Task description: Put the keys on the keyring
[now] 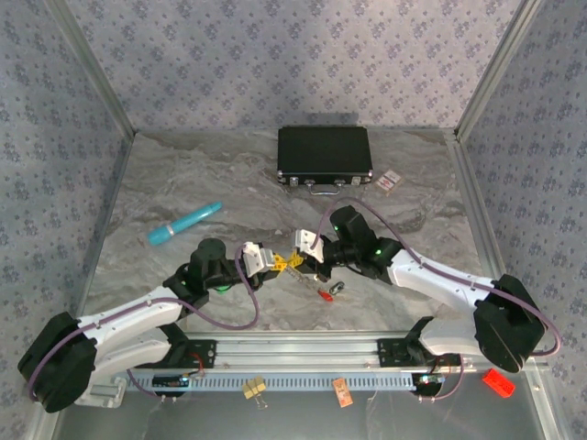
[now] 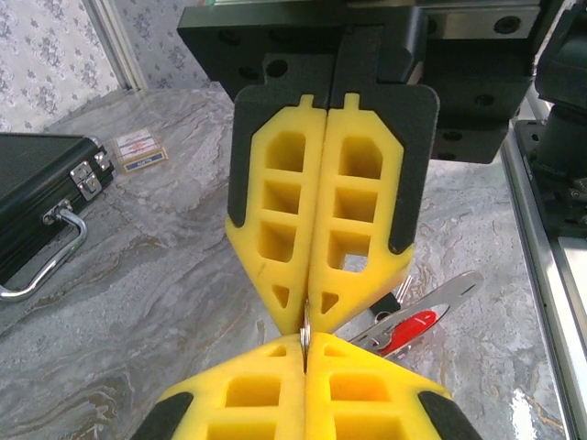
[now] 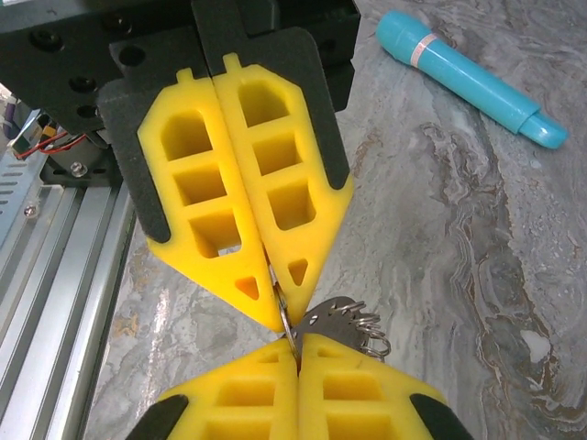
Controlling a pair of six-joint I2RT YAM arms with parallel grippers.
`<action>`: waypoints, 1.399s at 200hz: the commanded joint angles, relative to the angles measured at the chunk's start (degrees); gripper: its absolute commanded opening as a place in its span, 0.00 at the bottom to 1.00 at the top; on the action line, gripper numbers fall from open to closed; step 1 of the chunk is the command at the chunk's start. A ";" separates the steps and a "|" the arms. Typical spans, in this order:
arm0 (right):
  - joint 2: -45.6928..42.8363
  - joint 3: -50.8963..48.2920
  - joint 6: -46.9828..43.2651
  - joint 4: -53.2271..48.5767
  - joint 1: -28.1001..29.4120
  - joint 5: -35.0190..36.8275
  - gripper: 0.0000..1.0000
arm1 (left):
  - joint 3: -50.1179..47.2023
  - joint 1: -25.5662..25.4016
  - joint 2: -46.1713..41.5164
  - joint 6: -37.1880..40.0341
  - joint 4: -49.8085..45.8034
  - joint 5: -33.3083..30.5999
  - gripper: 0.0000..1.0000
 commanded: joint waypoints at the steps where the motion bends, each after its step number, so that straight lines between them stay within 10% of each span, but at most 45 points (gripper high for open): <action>1: 0.11 2.67 -2.30 -3.64 1.45 1.22 0.00 | 0.49 -0.30 -0.91 -0.61 -0.31 -1.18 0.09; 77: 0.57 6.09 -5.33 -7.58 5.39 7.00 0.00 | 1.87 -0.75 0.50 1.24 -3.11 -0.39 0.04; 109: -1.16 2.55 -4.09 -5.65 4.20 9.82 0.21 | 1.36 -0.82 -0.03 1.47 -2.52 -0.36 0.00; 221: 0.83 2.69 -3.56 -4.00 3.87 7.76 0.04 | 1.46 -1.01 0.05 1.56 -2.35 -0.04 0.00; 280: 1.29 2.90 -3.48 -4.16 3.67 6.27 0.11 | 1.71 -1.08 0.58 1.73 -1.96 0.47 0.00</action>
